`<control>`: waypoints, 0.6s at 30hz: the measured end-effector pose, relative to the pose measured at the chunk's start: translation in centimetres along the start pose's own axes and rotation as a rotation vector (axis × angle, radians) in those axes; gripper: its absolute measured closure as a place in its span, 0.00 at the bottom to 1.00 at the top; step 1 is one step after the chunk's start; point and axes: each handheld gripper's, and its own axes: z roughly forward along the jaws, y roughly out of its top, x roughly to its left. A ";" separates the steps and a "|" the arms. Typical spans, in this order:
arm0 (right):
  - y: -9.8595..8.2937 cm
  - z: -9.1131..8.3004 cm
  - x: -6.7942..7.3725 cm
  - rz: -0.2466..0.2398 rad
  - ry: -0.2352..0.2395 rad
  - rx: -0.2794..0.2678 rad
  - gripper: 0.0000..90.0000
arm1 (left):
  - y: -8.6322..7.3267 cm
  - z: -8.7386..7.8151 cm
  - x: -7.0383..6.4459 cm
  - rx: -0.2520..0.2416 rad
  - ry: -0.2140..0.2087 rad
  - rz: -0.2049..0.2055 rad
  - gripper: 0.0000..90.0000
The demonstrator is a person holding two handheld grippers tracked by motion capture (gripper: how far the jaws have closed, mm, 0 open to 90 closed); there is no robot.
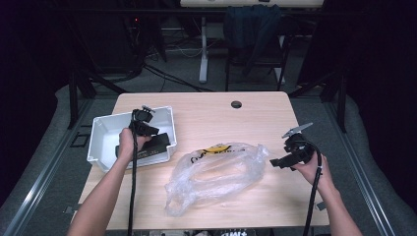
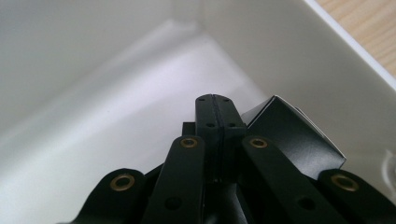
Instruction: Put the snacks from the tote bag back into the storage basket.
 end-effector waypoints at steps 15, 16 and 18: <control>0.0 -0.1 0.1 -0.001 -0.003 -0.007 0.15 | -0.3 -0.2 -0.2 0.028 -0.013 0.029 1.00; 0.0 -0.1 0.1 -0.001 -0.004 -0.008 0.15 | -0.3 -0.3 -0.2 0.027 -0.008 0.029 1.00; 0.0 -0.1 0.0 -0.001 0.001 -0.006 0.15 | -0.3 -0.5 -0.2 0.015 0.000 0.026 0.97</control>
